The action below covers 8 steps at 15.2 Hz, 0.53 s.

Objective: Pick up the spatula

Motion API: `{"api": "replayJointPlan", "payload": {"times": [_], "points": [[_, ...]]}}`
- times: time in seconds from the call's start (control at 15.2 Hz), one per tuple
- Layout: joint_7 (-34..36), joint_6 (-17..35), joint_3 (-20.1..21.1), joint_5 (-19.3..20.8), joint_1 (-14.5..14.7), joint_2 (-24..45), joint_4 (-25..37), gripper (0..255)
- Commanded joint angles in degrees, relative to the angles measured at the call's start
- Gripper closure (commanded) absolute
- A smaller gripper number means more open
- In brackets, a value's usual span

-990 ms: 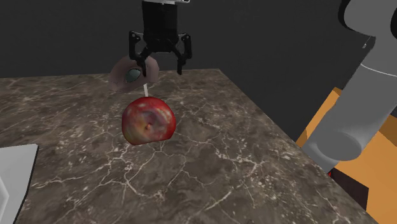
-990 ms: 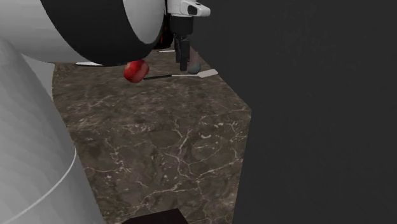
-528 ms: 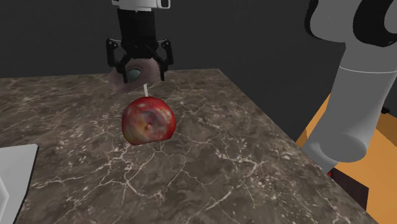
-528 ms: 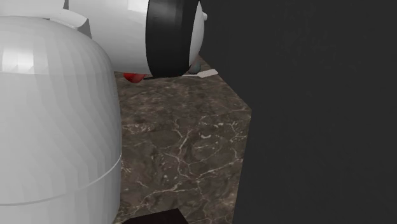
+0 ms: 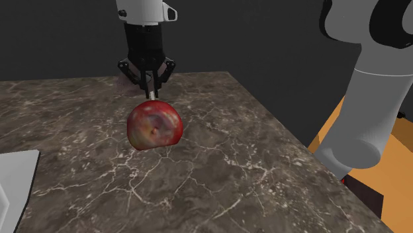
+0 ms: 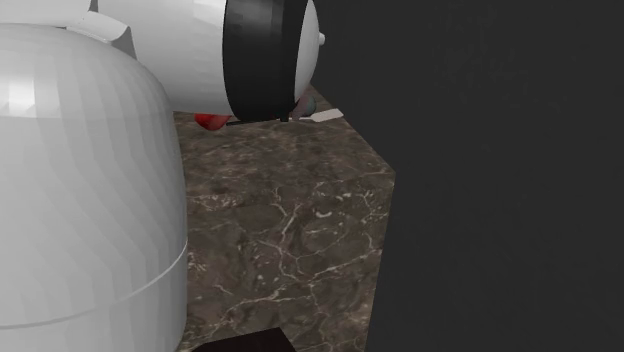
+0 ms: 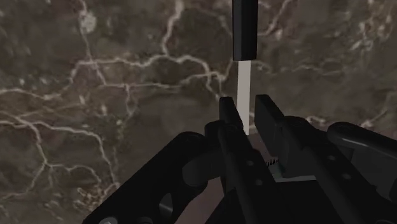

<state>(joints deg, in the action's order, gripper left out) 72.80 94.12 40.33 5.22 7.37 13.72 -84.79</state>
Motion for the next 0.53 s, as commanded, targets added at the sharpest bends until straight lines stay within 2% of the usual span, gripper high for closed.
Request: {"api": "replayJointPlan", "payload": {"times": [0.0, 0.46], "points": [[-0.01, 0.05, 0.00, -0.01, -0.01, -0.02, -0.06, 255], [0.11, -0.88, 0.03, 0.14, 0.18, 0.22, 1.05, 255]]}}
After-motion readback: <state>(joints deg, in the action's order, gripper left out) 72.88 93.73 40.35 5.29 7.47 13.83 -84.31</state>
